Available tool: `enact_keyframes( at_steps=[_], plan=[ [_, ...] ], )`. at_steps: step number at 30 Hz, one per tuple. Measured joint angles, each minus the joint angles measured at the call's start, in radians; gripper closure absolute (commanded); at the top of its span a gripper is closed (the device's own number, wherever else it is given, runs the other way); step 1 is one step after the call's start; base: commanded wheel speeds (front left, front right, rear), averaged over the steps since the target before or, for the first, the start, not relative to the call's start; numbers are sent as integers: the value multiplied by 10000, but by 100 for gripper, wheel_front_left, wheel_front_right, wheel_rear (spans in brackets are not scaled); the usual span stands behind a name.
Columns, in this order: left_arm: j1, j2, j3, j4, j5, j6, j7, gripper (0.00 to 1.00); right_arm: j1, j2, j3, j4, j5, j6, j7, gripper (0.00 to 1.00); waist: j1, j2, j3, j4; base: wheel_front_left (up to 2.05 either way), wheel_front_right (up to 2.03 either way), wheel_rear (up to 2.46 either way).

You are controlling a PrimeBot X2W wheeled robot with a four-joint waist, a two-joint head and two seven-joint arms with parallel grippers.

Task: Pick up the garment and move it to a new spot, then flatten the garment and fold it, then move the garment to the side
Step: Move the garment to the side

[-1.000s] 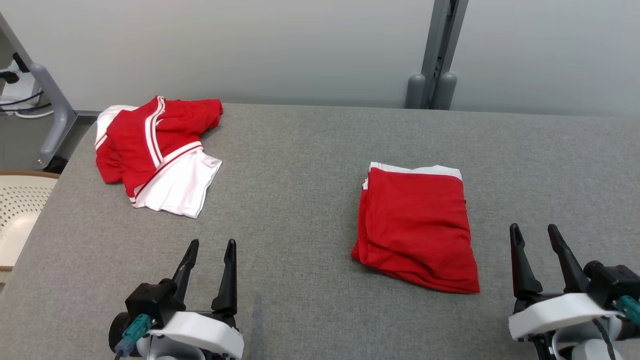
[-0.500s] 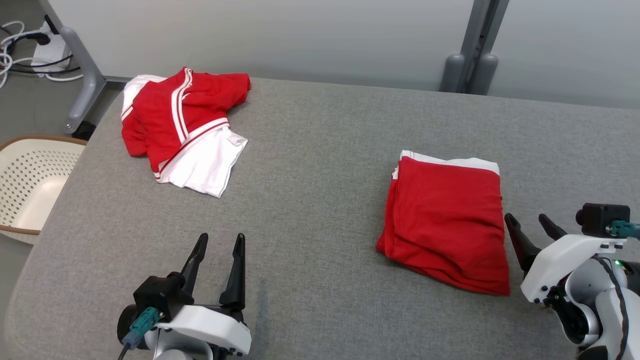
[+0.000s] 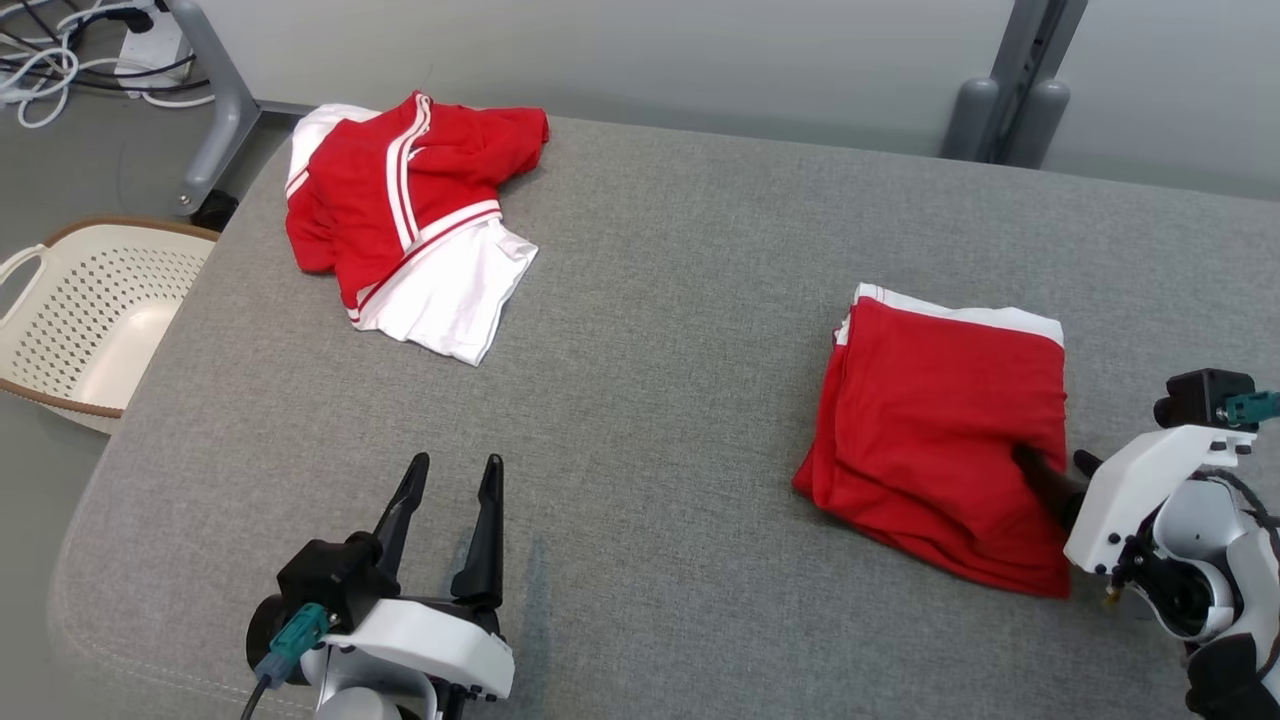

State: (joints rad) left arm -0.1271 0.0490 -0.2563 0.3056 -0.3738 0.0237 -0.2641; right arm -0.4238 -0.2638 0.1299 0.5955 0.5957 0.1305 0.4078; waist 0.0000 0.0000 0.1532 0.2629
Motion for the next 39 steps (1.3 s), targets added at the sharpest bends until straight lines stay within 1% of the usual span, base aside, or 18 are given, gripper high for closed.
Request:
enact_keyframes(
  at_steps=[5,6,7,8,9,10,13,14,17,23,26,30,39],
  plan=[
    [-56,0,-48,-27,-52,10,0,0,-591,-65,244,846,167,2,159,0,0,0,187,71,0,0,0],
    [-58,-2,-61,-33,-54,12,0,0,-699,-61,316,966,234,2,138,20,0,0,217,76,0,0,0],
    [-64,0,-71,-40,-56,13,0,0,-790,-44,393,1037,311,0,125,52,0,0,246,77,0,0,0],
    [-75,0,-73,-48,-63,36,0,0,-849,-29,487,1070,393,0,69,63,0,0,271,72,0,0,0],
    [-95,2,-71,-56,-67,38,0,0,-903,-27,621,1093,481,0,36,80,0,0,296,61,0,0,0],
    [-116,0,-69,-69,-67,40,0,0,-947,-25,767,1101,539,0,-44,100,0,0,320,42,0,0,0],
    [-174,2,-54,-81,-56,54,0,0,-1051,-128,1183,1043,675,0,-222,100,0,0,365,-72,0,0,0],
    [-174,2,-54,-81,-56,54,0,0,-1051,-128,1183,1043,675,0,-222,100,0,0,365,-72,0,0,0],
    [-191,0,-59,-98,48,38,0,0,-1135,-368,1580,947,748,2,-430,100,0,0,388,-243,0,0,0],
    [-243,0,-59,-188,314,-13,0,0,-1341,-888,2013,669,920,2,-811,100,0,0,446,-849,0,0,0],
    [-269,2,-98,-203,408,-67,0,0,-1455,-1118,2056,633,978,2,-974,100,0,0,490,-1300,0,0,0],
    [-360,0,-174,-150,637,-163,0,0,-1462,-1235,2111,633,1103,2,-1183,100,0,0,558,-2025,0,0,0],
    [-794,130,-391,-4,959,-314,6,0,-1514,-1028,2255,834,1348,2,-1883,100,0,0,824,-3880,0,0,0]
  ],
)
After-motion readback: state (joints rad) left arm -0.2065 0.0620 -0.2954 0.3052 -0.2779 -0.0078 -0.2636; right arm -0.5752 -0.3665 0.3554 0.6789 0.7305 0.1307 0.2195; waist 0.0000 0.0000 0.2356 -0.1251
